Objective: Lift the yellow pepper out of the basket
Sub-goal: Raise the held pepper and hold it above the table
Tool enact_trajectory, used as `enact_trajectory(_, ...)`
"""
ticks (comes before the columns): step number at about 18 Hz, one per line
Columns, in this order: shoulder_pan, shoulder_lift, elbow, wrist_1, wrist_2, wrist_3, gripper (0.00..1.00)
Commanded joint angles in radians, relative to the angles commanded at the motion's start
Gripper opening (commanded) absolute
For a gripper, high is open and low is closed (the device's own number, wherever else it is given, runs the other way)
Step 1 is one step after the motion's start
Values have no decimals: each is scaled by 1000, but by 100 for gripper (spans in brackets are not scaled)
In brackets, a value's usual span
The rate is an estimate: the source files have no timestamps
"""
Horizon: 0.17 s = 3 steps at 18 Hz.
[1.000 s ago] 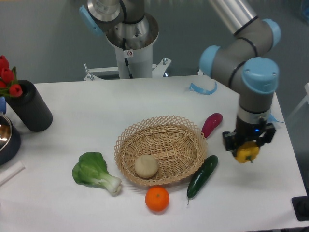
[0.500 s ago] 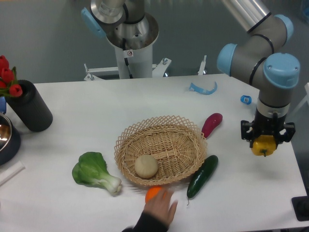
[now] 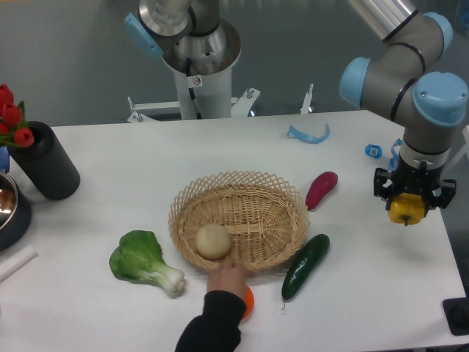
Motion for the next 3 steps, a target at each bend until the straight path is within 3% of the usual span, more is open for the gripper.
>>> enact_trajectory(3, 0, 0, -3, 0, 0, 0, 53)
